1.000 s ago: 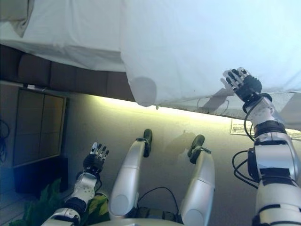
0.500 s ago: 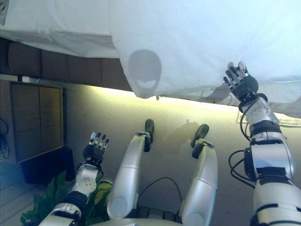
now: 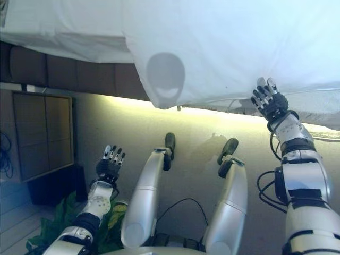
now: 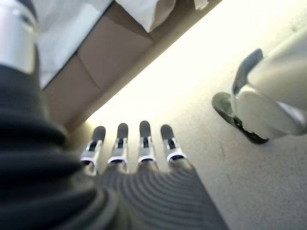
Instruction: Make the bed neatly
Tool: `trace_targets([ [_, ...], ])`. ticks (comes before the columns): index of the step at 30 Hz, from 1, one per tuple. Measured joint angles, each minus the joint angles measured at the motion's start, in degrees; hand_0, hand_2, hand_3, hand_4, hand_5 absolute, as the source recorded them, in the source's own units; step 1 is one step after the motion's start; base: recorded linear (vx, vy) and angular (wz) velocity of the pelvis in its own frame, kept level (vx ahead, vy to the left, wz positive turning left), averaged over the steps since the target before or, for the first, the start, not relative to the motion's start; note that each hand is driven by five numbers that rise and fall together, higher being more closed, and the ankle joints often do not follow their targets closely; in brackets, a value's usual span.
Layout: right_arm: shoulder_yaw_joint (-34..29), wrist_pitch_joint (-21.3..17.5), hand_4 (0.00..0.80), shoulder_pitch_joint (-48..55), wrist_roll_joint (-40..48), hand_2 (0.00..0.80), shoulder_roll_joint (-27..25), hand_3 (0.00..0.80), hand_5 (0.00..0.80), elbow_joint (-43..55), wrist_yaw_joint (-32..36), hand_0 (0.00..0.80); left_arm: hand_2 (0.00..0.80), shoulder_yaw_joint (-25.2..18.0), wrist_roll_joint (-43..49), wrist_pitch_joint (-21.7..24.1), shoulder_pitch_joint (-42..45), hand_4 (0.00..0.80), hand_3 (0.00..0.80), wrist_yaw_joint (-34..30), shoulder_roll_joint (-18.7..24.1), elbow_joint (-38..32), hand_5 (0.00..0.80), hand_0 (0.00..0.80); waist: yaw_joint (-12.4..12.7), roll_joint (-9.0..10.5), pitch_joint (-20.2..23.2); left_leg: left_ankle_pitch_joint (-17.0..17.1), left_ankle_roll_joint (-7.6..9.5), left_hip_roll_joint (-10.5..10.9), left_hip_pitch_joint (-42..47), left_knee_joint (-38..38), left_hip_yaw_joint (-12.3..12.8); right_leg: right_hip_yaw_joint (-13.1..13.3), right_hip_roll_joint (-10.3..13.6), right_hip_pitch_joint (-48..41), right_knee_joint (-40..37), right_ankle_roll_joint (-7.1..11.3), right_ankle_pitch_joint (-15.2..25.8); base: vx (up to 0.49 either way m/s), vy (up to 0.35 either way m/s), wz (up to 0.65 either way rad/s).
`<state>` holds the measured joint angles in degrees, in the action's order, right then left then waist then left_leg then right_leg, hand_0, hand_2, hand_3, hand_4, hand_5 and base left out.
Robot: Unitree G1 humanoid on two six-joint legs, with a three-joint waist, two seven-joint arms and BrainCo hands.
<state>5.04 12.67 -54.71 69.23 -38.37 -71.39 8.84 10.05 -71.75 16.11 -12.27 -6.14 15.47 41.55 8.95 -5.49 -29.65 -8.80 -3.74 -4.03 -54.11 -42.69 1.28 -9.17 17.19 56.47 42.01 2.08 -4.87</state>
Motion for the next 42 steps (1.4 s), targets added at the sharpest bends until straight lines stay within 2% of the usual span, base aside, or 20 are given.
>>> trace_targets([
  [10, -0.11, -0.61, 0.000, 6.41, 0.00, 0.000, 3.83, 0.000, 0.000, -1.81, 0.23, 0.000, 0.000, 0.11, 0.03, 1.07, -0.66, 0.000, 0.000, 1.67, 0.00, -1.17, 0.000, 0.000, -0.59, -0.14, -0.06, -0.01, 0.04, 0.13, -2.28, -0.55, 0.24, 0.57, -0.04, 2.41, 0.23, 0.29, 0.25, -0.003, 0.006, 0.00],
  [19, -1.24, -5.12, 0.000, 3.94, 0.29, 0.000, 3.49, 0.000, 0.000, -0.71, 2.33, 0.000, 0.000, 0.06, -0.01, 1.17, -0.68, 0.000, 0.000, 2.27, 0.09, -2.06, 0.000, 0.000, -0.25, -0.17, -0.05, -0.65, 0.02, 0.10, -4.31, -3.60, -0.09, 1.11, 0.18, 4.45, 3.23, 0.09, -0.38, 0.002, -0.004, 0.00],
  [32, -2.09, -6.91, 0.000, -2.89, 1.44, 0.000, -2.85, 0.000, 0.000, 0.90, 3.32, 0.000, 0.000, -0.62, -1.38, 1.02, 1.19, 0.000, 0.000, -0.68, 1.92, -1.94, 0.000, 0.000, 0.13, -0.37, -0.07, -1.28, -0.34, 0.35, -6.08, -8.38, -1.39, 2.18, 0.13, 5.79, 7.76, -0.17, -1.14, 0.045, -0.015, 0.02],
  [35, -2.08, -6.84, 0.000, -4.08, 1.45, 0.000, -3.90, 0.000, 0.000, 0.97, 3.32, 0.000, 0.000, -2.83, -1.54, 1.01, 2.50, 0.000, 0.000, -1.80, 2.03, -1.71, 0.000, 0.000, 0.24, -0.43, -0.07, -1.28, -0.35, 0.35, -6.67, -8.99, -1.69, 2.18, 0.00, 6.20, 8.13, -0.17, -1.14, 0.020, -0.022, 0.01],
  [39, -2.06, -6.89, 0.000, -4.45, 1.49, 0.000, -5.34, 0.000, 0.000, 1.04, 3.31, 0.000, 0.000, -3.11, -1.54, 0.95, 3.91, 0.000, 0.000, -3.12, 3.43, -1.75, 0.000, 0.000, 1.06, -0.46, -0.08, -1.28, -0.34, 0.44, -6.78, -9.06, -1.74, 2.22, -0.03, 6.25, 8.12, -0.17, -1.13, 0.010, -0.046, 0.01],
  [42, -1.96, -6.94, 0.000, -5.83, 1.53, 0.000, -5.68, 0.000, 0.000, 1.03, 3.16, 0.000, 0.000, -4.94, -1.54, 0.73, 4.53, 0.000, 0.000, -3.55, 3.85, -1.78, 0.000, 0.000, 1.41, -0.46, -0.08, -1.25, -0.29, 0.44, -6.96, -9.15, -1.83, 2.14, -0.05, 6.28, 8.09, -0.16, -1.13, 0.003, -0.023, 0.01],
])
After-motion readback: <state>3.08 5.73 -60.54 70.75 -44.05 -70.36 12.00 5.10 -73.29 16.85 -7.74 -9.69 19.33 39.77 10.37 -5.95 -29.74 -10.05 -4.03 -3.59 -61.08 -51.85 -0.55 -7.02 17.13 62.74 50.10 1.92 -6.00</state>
